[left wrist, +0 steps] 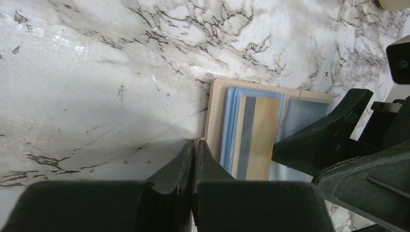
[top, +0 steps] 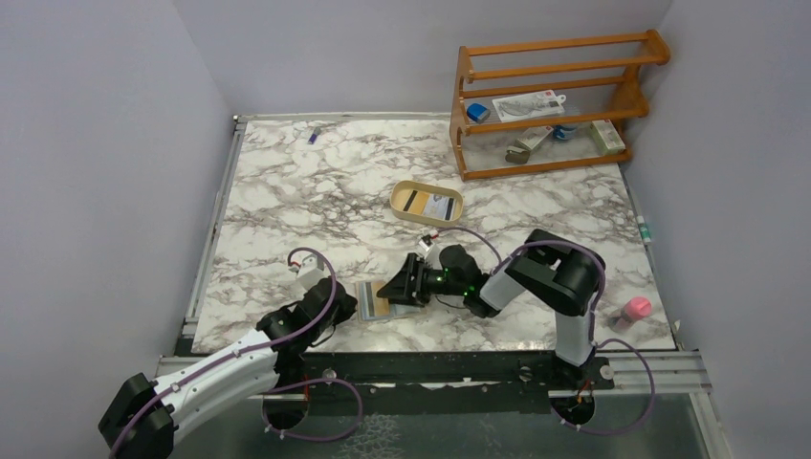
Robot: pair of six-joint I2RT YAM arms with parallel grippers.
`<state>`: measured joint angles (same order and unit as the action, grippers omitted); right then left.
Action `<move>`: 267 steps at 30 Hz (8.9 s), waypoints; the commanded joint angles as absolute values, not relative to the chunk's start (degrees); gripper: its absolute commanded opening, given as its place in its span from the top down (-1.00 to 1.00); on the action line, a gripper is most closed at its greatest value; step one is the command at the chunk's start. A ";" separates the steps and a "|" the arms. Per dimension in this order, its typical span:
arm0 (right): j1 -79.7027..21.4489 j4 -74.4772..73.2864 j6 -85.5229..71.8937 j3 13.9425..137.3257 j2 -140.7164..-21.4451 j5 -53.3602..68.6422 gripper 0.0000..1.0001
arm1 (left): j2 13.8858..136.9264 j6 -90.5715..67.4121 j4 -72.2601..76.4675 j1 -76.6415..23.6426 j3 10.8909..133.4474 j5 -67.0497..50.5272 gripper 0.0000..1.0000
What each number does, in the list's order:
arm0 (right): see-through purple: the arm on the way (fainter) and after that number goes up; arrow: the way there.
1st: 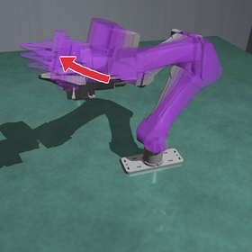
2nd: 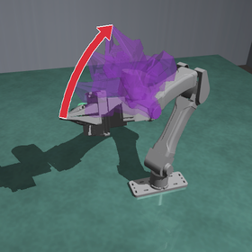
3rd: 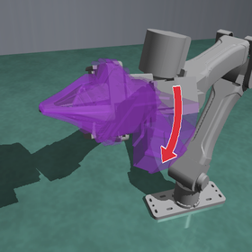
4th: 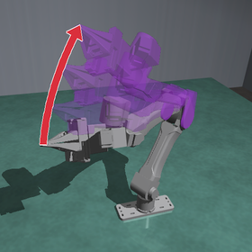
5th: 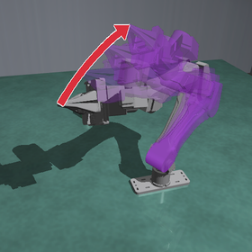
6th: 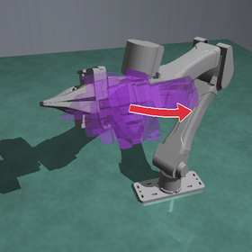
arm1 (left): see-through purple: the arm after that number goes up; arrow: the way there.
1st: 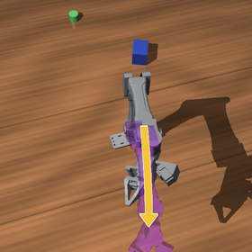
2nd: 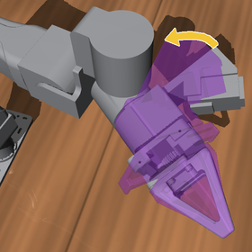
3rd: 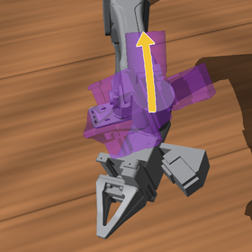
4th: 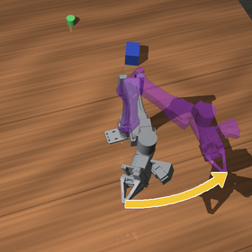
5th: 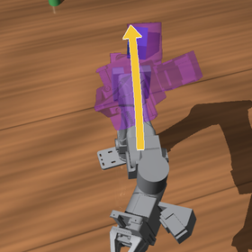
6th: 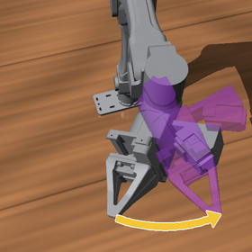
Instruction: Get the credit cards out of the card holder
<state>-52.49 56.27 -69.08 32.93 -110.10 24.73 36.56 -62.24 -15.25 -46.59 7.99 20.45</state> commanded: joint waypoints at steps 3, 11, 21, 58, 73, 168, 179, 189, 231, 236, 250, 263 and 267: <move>-53.31 66.91 -74.78 29.90 -114.65 26.99 -0.31 | 36.57 -62.76 -16.96 -46.63 7.30 20.09 1.00; -53.28 73.82 -77.34 30.83 -115.37 27.11 -0.31 | 38.35 -62.50 -16.12 -46.61 7.98 20.18 1.00; -53.46 77.09 -78.24 32.85 -117.25 27.60 -0.32 | 39.44 -62.27 -14.51 -46.63 8.01 19.83 1.00; -56.60 64.84 -78.09 41.13 -119.51 27.25 -0.31 | 35.91 -63.99 -12.66 -46.62 7.64 19.62 1.00; -54.69 64.08 -74.26 32.88 -111.89 32.84 -0.30 | 32.20 -64.24 -20.54 -46.58 8.25 22.32 1.00; -22.68 15.00 -43.15 70.60 -117.59 30.63 0.99 | 32.41 -56.36 -24.18 -46.55 14.64 20.88 1.00; -22.72 15.02 -43.77 72.26 -120.16 34.21 0.98 | 35.29 -55.28 -24.26 -46.58 17.54 20.95 1.00; -22.76 11.79 -43.61 73.51 -120.15 36.86 0.63 | 35.85 -53.16 -30.04 -46.58 25.85 23.70 1.00; -20.02 -11.11 -34.01 67.53 -91.09 22.66 0.21 | 75.90 -36.50 -16.69 -41.18 47.90 13.61 0.69; -19.22 -11.79 -33.34 63.50 -86.59 20.41 0.21 | 78.56 -37.70 -13.49 -41.71 48.50 10.15 -0.03; -18.37 -11.40 -33.22 59.19 -81.89 21.16 0.22 | 78.96 -40.98 -5.27 -41.39 48.12 2.26 -0.98; -18.37 4.57 -28.92 50.67 -74.65 40.75 0.16 | 67.71 -25.69 -1.02 -32.22 50.53 -3.93 -0.98; -18.37 5.15 -28.95 49.12 -73.90 40.80 0.16 | 65.59 -20.83 -2.34 -28.82 52.27 -4.01 -0.98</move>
<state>-18.63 0.23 -30.35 50.46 -75.40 34.94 68.25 -28.73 -3.14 -31.59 49.34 -0.80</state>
